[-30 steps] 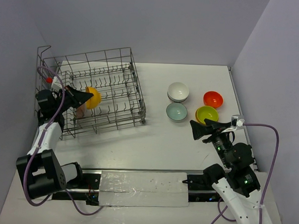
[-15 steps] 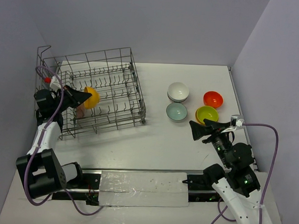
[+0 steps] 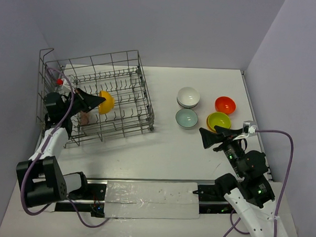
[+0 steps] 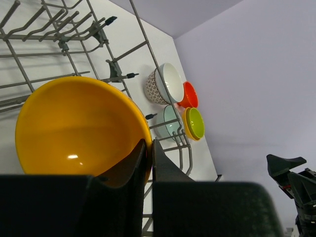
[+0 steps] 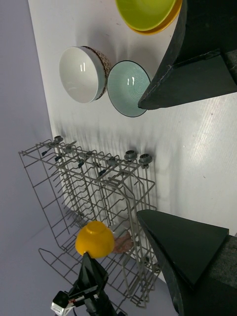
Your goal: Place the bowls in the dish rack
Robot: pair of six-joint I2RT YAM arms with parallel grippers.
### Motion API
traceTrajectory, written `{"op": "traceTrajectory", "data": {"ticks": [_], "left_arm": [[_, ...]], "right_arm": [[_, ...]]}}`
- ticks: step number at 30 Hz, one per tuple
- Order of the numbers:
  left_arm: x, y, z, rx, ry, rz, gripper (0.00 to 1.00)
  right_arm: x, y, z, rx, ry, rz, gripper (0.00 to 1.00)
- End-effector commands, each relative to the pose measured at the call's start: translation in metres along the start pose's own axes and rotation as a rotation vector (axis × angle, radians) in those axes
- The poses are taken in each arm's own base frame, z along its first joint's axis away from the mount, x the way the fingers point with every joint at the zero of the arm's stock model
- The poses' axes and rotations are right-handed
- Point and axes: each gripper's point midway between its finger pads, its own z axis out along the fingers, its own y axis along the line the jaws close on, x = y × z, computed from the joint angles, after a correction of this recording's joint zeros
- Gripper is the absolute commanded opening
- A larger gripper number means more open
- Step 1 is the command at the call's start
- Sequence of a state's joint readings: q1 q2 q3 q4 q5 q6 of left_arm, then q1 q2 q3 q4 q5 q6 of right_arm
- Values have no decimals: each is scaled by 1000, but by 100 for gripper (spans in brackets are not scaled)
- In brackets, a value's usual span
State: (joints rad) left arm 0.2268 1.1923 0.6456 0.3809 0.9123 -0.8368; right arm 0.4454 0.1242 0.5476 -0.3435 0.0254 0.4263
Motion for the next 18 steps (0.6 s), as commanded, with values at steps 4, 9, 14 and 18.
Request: {"op": "traceTrajectory", "data": {"ticks": [4,9,14,18], "left_arm": [[-13,-4,12,67,-29,26,0],[-10,8,14,41,-28,15,0],[-7,21,12,-5,-35,6,0],[-2,38,8,-45,-28,-48,0]], "right_arm": [[-7,6,2,-30,-26,-13,89],[-6,5,1,-25,-23,-12,89],[-7,5,1,-23,-28,-11,89],[-5,4,1,-21,-24,-10,89]]}}
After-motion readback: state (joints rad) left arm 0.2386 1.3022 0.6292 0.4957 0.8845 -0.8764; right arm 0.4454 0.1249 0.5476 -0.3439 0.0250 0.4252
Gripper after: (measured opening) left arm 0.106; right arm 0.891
